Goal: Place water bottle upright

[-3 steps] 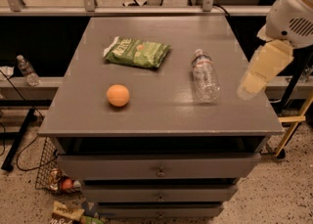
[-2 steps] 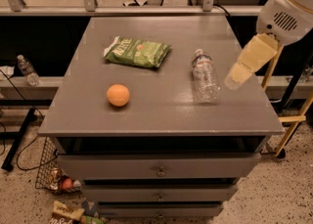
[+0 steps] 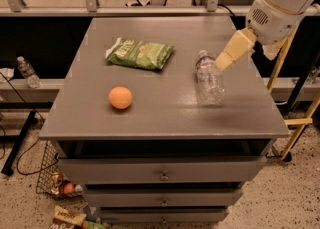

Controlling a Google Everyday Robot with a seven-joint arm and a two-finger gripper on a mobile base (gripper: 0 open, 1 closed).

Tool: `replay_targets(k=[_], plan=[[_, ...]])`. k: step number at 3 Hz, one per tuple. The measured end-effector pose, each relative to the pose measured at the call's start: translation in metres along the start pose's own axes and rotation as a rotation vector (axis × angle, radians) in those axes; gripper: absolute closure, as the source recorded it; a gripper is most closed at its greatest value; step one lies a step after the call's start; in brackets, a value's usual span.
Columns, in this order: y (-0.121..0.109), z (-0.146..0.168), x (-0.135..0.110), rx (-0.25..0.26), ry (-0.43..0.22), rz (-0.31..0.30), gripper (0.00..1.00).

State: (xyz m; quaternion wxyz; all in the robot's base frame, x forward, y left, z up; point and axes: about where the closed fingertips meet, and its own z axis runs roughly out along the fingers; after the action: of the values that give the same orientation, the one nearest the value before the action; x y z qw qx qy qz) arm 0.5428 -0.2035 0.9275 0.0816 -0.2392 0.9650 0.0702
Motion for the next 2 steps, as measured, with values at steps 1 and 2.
replay_targets(k=[1, 2], plan=[[0.001, 0.017, -0.018, -0.01, 0.052, 0.093, 0.0], [0.0, 0.038, -0.038, 0.006, 0.107, 0.129, 0.0]])
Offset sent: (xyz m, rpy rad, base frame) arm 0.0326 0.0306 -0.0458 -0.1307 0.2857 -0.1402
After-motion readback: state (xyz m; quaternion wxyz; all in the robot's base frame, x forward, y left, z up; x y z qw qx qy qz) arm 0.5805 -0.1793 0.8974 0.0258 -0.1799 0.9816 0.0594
